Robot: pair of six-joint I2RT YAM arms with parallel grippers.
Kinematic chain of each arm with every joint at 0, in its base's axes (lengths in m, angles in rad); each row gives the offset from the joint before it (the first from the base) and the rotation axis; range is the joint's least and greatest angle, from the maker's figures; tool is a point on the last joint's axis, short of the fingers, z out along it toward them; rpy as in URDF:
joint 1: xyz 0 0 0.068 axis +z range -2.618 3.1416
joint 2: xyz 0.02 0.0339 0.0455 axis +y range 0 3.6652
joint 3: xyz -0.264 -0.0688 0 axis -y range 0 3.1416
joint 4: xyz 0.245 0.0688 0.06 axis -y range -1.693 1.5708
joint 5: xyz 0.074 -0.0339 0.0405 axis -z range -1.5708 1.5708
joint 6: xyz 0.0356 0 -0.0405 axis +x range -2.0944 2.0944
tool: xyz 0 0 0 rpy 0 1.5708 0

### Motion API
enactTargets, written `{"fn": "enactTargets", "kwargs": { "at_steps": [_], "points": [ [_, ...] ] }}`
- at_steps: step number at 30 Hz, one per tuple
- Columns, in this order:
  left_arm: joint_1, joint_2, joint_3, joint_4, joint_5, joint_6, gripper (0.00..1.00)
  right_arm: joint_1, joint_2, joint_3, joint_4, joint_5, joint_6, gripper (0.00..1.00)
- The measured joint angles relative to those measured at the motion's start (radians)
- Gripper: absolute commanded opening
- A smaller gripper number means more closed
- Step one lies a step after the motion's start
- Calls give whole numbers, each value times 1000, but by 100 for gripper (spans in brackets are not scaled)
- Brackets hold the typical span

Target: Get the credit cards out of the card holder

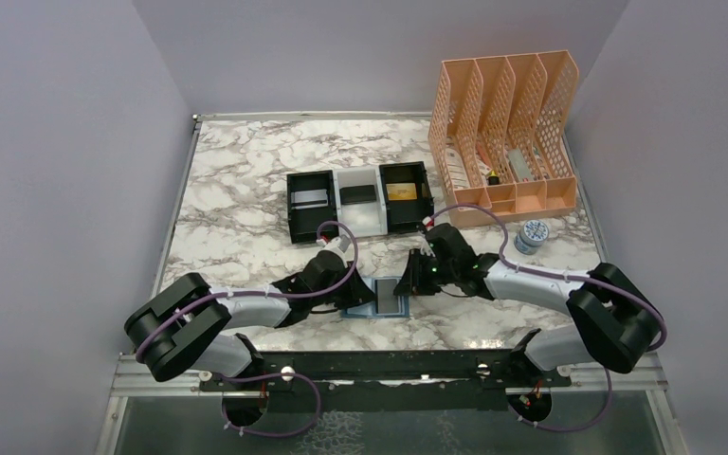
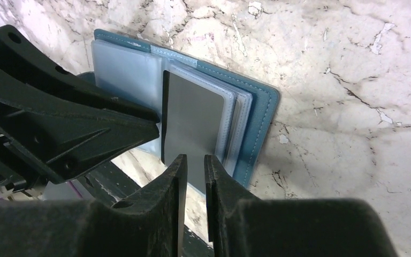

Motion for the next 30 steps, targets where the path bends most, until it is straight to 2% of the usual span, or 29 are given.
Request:
{"fn": "enactTargets", "kwargs": {
  "at_steps": [8, 13, 17, 20, 25, 30],
  "points": [
    [0, 6, 0, 7, 13, 7, 27, 0, 79, 14, 19, -37, 1, 18],
    [0, 19, 2, 15, 15, 7, 19, 0, 91, 16, 32, -52, 13, 18],
    [0, 19, 2, 14, 14, 6, 7, 0, 94, 15, 37, -55, 19, 18],
    [0, 15, 1, 14, 12, 5, 3, 0, 94, 15, 36, -55, 19, 18],
    [0, -4, -9, 14, 11, 0, 4, 0, 93, 16, 34, -53, 19, 18],
    [0, -22, -20, 16, 11, -9, 16, 0, 93, 16, 33, -52, 19, 18]
  ]
}}
